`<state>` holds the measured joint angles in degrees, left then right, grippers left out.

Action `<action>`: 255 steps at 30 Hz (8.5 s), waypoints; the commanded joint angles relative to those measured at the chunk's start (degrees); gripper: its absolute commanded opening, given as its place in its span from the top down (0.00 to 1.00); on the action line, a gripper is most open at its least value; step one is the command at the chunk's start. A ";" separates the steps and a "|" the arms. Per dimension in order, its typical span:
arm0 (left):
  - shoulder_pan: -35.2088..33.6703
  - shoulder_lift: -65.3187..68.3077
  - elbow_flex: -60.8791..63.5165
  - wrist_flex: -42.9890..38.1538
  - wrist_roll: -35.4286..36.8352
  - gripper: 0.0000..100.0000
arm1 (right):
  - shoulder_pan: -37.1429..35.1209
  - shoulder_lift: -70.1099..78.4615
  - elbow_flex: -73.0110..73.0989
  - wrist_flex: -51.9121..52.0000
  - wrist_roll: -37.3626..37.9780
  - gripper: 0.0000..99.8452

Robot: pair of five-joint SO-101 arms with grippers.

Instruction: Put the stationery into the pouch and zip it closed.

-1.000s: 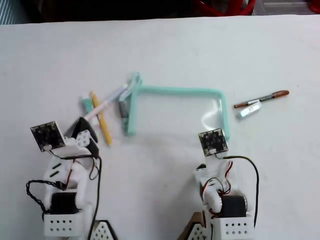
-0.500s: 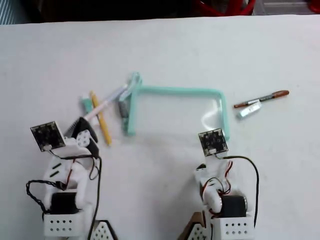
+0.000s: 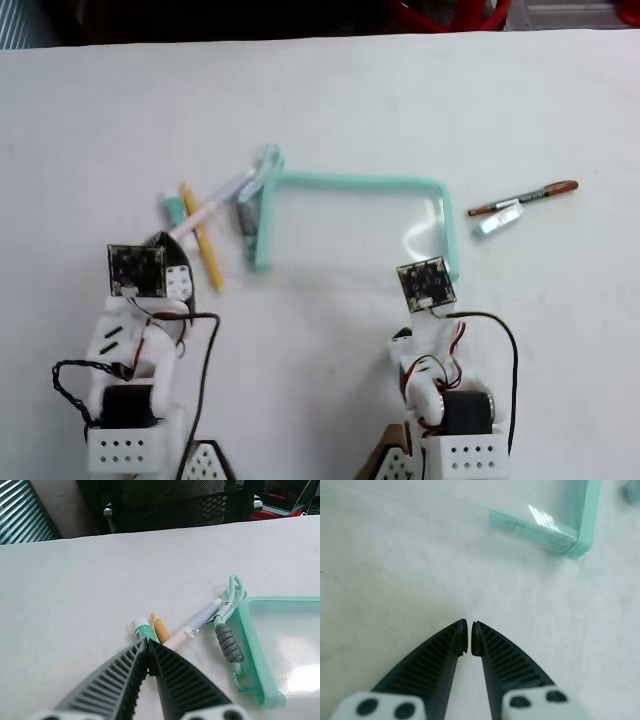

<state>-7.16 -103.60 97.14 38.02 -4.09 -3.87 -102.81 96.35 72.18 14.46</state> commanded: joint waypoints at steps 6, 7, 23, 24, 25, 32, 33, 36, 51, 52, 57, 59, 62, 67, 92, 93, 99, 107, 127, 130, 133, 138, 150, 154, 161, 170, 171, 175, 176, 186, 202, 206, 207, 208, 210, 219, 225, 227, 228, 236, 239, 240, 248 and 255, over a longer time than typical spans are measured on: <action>-0.13 -0.75 -1.05 -1.14 -0.70 0.98 | 0.22 -0.13 0.53 0.48 -0.18 0.97; -0.31 -0.75 -1.14 -1.05 -0.79 0.98 | 0.22 -0.13 0.53 0.48 -0.18 0.97; -0.04 -0.75 -4.40 7.65 -13.45 0.98 | 0.22 -0.13 0.53 0.48 -0.18 0.97; -0.04 -0.75 -4.84 8.35 -13.80 0.98 | 0.22 -0.13 0.53 0.48 -0.18 0.97; 0.13 -0.75 -4.92 8.53 -14.24 0.98 | 0.22 -0.13 0.53 0.48 -0.18 0.97; 1.63 -0.75 -4.84 8.70 -14.33 0.98 | 0.22 -0.13 0.53 0.48 -0.18 0.97; 1.63 -0.75 -4.84 8.97 -14.42 0.98 | 0.22 -0.13 0.53 0.48 -0.18 0.97; 1.63 -0.75 -4.22 8.97 -14.59 0.98 | 0.22 -0.13 0.53 0.48 -0.18 0.97; 1.36 -0.75 -1.05 5.10 -14.77 0.98 | 0.22 -0.13 0.53 0.48 -0.18 0.97; 1.36 -0.75 -0.79 4.57 -14.77 0.98 | 0.22 -0.13 0.53 0.48 -0.18 0.97; 1.36 -0.75 -0.70 4.57 -14.77 0.98 | 0.22 -0.13 0.53 0.48 -0.18 0.97; 1.36 -0.75 -0.70 4.57 -14.77 0.98 | 0.22 -0.13 0.53 0.48 -0.18 0.97; 1.36 -0.75 -0.70 4.57 -14.77 0.98 | 0.22 -0.13 0.53 0.48 -0.18 0.97; 1.45 -0.75 -0.70 4.57 -14.77 0.98 | 0.22 -0.13 0.53 0.48 -0.18 0.97; 1.63 -0.75 -0.53 4.57 -14.77 0.98 | 0.22 -0.13 0.53 0.48 -0.18 0.97; 1.63 -0.75 -0.53 4.57 -14.77 0.98 | 0.22 -0.13 0.53 0.48 -0.18 0.97; 1.71 -0.75 -0.44 4.75 -14.59 0.98 | 0.22 -0.13 0.53 0.48 -0.18 0.97; 10.07 -0.57 -4.92 11.43 -11.96 0.87 | 0.22 -0.13 0.53 0.48 -0.18 0.97; 13.93 9.63 -29.01 12.31 -2.02 0.86 | 0.22 -0.13 0.53 0.48 -0.18 0.97; 14.29 24.13 -34.99 8.79 -1.58 0.86 | 0.22 -0.13 0.53 0.48 -0.18 0.97; 14.02 40.40 -41.85 8.00 1.14 0.86 | 0.22 -0.13 0.53 0.48 -0.18 0.97; 13.41 61.58 -50.29 9.49 2.37 0.86 | 0.22 -0.13 0.53 0.48 -0.18 0.97; 12.44 87.34 -56.18 3.78 18.20 0.67 | 0.22 -0.13 0.53 0.48 -0.18 0.97; 10.24 93.93 -56.26 -4.84 18.20 0.72 | 0.13 -0.13 0.53 0.48 -0.18 0.97; 6.73 96.13 -59.78 -5.19 18.29 0.75 | -0.04 -0.13 0.53 0.48 -0.18 0.97; 10.15 102.73 -61.98 -6.95 18.29 0.75 | 0.31 -0.13 0.53 0.48 -0.18 0.97; 10.15 104.66 -63.74 -5.98 18.37 0.75 | 0.31 -0.13 0.53 0.48 -0.18 0.97; 9.71 110.46 -71.38 1.49 22.59 0.75 | 0.31 -0.13 0.53 0.48 -0.18 0.97; 9.71 111.25 -72.79 3.43 22.86 0.75 | 0.31 -0.13 0.53 0.48 -0.26 0.97; 9.80 113.27 -75.52 6.15 22.95 0.75 | 0.31 -0.13 0.53 0.48 -0.26 0.97; 8.92 113.27 -75.34 6.51 23.56 0.78 | 0.31 -0.13 0.53 0.48 -0.26 0.97; 11.74 113.27 -75.34 9.58 23.65 0.76 | 0.31 -0.13 0.53 0.48 -0.26 0.97; 12.79 113.27 -75.34 10.37 23.74 0.76 | 0.31 -0.13 0.53 0.48 -0.26 0.97; 13.58 113.27 -75.43 10.73 24.62 0.76 | 0.31 -0.13 0.53 0.48 -0.26 0.97; 13.58 113.36 -75.43 10.64 27.69 0.76 | 0.31 -0.13 0.53 0.48 -0.26 0.97; 11.12 113.45 -74.29 7.47 30.95 0.78 | 0.31 -0.13 0.53 0.48 -0.26 0.97; 11.21 113.45 -74.11 7.74 30.77 0.84 | 0.31 -0.13 0.53 0.48 -0.26 0.97; 11.21 113.45 -74.02 7.74 30.86 0.82 | 0.31 -0.13 0.53 0.48 -0.26 0.97; 11.30 113.45 -73.93 7.82 30.95 0.81 | 0.31 -0.13 0.53 0.48 -0.26 0.97; 16.04 113.45 -73.85 11.08 31.03 0.80 | 0.31 -0.13 0.53 0.48 -0.26 0.97; 15.16 114.15 -74.11 9.41 31.12 0.80 | 0.31 -0.13 0.53 0.48 -0.26 0.97; 14.64 115.12 -74.29 8.62 31.65 0.81 | 0.31 -0.13 0.53 0.48 -0.26 0.97; 14.29 124.35 -86.15 17.49 34.55 0.89 | 0.31 -0.13 0.53 0.48 -0.26 0.97; 14.29 126.46 -90.20 22.86 34.37 0.89 | 0.31 -0.13 0.53 0.48 -0.26 0.97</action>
<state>7.52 23.08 8.79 59.38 30.11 -3.87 -102.81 96.35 72.18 14.46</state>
